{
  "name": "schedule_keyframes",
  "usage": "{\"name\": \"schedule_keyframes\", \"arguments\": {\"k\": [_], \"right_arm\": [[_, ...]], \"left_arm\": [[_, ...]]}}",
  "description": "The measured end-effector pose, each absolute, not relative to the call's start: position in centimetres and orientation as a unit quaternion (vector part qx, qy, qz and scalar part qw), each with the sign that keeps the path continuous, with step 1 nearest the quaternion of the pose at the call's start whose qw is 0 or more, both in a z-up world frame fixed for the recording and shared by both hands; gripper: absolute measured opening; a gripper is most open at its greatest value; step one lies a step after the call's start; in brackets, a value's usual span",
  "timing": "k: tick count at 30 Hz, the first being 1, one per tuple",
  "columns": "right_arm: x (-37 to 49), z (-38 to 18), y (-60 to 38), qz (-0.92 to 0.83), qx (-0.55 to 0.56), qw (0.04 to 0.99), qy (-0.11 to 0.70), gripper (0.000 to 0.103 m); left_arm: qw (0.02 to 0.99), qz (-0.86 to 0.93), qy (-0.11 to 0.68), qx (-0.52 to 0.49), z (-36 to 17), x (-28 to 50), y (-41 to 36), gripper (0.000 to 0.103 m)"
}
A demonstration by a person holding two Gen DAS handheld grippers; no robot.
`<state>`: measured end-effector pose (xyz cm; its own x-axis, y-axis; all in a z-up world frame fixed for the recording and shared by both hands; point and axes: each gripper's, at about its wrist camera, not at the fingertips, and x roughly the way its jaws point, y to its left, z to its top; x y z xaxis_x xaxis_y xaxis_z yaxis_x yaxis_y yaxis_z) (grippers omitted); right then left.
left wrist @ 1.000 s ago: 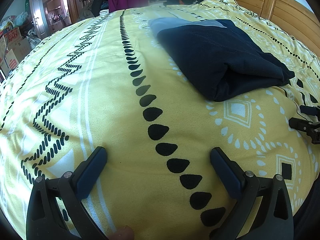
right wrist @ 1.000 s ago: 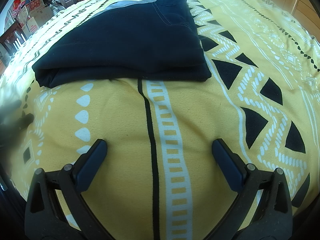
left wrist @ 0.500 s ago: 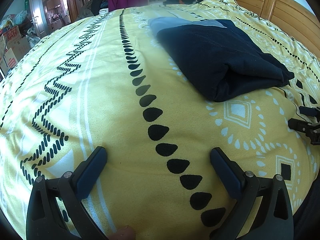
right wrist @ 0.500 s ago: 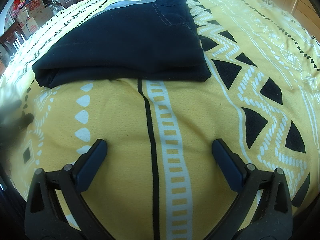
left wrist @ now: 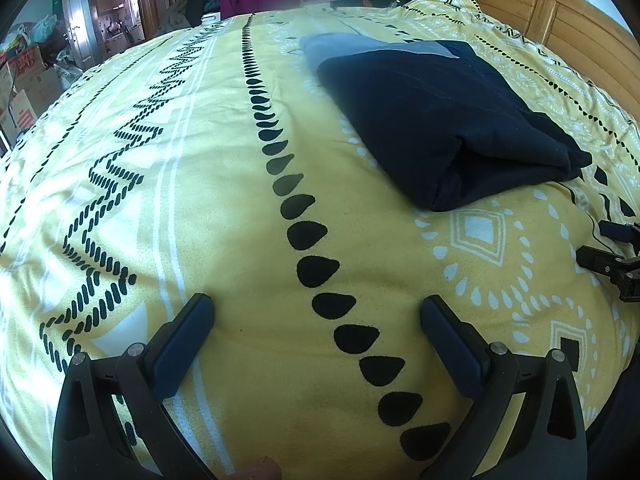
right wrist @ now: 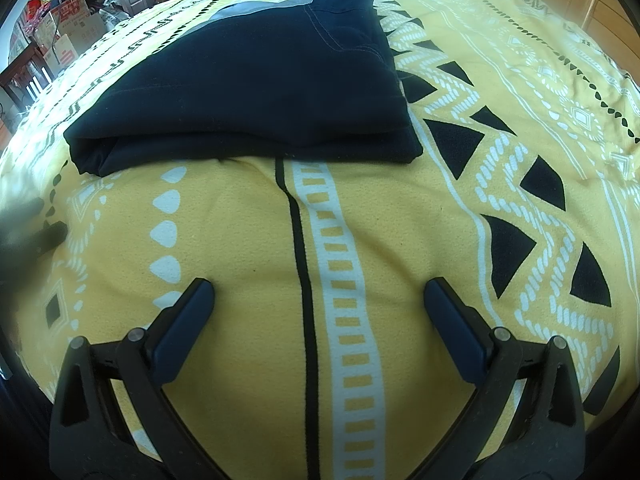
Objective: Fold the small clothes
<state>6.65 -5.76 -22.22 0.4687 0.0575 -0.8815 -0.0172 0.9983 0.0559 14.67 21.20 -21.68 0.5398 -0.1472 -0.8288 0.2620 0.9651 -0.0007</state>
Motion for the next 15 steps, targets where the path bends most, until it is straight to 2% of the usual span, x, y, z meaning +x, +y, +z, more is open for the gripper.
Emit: {"name": "schedule_keyframes", "arguments": {"k": [15], "right_arm": [[7.58, -22.35, -5.62, 0.014, 0.027, 0.856, 0.516, 0.103]], "left_arm": [[0.875, -0.097, 0.471, 0.061, -21.61, 15.15, 20.82, 0.103]]}}
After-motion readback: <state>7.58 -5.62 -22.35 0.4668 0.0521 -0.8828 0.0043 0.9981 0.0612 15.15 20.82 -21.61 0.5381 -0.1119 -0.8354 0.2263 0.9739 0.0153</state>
